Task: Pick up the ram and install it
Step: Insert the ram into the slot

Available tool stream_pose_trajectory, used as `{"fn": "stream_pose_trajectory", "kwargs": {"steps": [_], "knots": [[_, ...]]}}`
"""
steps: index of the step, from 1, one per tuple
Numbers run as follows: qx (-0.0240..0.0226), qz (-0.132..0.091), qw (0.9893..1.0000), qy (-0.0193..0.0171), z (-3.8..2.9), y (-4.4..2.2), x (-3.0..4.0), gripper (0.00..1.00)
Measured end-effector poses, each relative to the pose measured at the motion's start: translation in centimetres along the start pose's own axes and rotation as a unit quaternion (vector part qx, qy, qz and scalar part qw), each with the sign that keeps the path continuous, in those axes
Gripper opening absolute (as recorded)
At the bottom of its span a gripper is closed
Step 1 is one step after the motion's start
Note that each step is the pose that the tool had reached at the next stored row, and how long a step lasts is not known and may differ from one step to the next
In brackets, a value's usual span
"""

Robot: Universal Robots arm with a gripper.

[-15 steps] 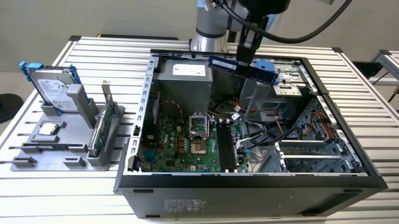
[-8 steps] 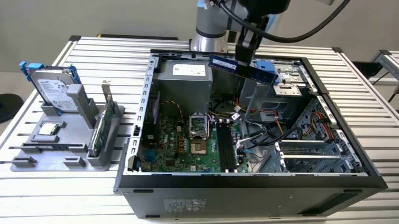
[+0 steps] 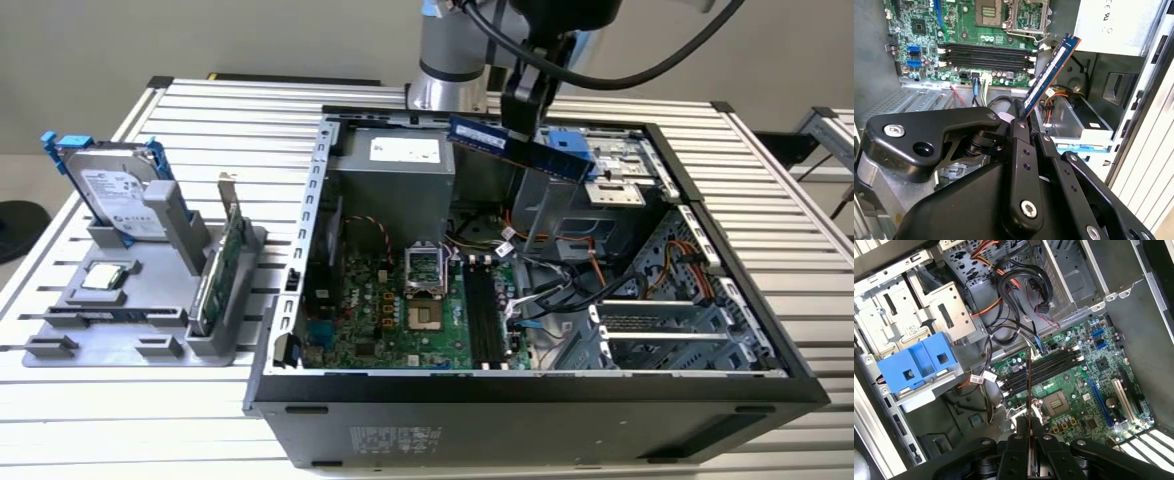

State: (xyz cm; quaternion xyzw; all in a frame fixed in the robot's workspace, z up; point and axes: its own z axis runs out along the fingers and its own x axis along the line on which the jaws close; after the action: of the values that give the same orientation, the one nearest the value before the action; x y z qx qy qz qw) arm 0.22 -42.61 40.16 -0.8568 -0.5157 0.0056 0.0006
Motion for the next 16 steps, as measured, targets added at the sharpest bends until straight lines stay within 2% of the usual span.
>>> {"fn": "stream_pose_trajectory", "kwargs": {"steps": [16], "knots": [[0.0003, 0.038, 0.9993, 0.0002, 0.0, 0.0, 0.0, 0.0]]}}
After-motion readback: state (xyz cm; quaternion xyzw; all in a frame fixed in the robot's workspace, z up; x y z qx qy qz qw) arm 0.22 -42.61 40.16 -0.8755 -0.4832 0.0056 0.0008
